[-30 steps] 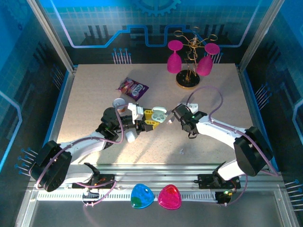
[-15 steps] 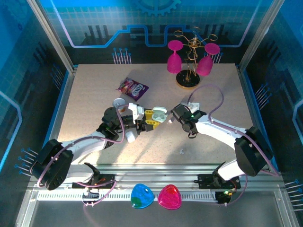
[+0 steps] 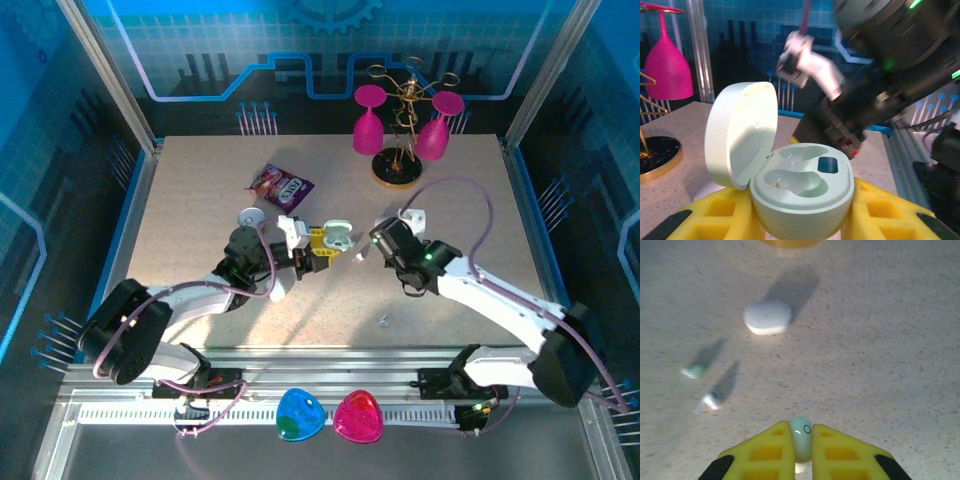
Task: Insert wireless bluetooth earbuds into charging case
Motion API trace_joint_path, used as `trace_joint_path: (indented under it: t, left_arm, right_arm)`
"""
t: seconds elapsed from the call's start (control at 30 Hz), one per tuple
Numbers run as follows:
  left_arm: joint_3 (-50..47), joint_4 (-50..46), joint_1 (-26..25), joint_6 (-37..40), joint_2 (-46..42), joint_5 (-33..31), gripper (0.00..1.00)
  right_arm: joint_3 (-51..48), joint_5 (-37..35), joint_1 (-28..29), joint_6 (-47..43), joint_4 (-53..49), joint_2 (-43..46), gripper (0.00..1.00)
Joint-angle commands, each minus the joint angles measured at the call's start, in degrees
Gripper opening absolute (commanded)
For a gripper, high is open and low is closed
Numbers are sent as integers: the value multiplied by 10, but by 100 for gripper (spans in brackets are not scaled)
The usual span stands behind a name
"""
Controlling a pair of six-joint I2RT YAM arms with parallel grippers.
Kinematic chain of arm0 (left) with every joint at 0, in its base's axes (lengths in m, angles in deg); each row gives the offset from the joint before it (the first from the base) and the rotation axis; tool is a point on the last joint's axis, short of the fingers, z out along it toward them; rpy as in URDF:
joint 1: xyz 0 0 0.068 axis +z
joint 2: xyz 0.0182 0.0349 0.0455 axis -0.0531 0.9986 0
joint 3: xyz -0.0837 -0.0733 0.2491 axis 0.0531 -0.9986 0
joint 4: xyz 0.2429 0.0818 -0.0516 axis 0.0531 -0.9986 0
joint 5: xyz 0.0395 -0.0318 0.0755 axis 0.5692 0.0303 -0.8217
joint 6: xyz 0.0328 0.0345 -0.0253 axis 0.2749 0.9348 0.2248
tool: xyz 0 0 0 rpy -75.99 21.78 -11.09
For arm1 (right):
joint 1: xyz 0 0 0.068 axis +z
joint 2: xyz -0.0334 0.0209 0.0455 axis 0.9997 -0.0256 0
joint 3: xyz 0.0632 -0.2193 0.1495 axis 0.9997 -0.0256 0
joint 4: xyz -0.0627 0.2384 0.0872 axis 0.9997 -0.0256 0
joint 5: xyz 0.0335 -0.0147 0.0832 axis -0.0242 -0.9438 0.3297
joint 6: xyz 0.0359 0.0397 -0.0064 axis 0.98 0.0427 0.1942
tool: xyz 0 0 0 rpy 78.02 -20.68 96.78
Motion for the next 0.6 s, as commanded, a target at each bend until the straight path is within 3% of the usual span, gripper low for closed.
trace_joint_path:
  t: [0.0,0.33,0.57]
  left_arm:
    - [6,59,3,18,32,-35,26]
    - [36,57,-5,41,92,-54,26]
    - [39,31,-21,70,88,-69,26]
  right_arm:
    - [13,27,29,-22,18,38,11]
    - [82,42,119,-52,55,52,10]
    - [101,98,129,-62,115,16,10]
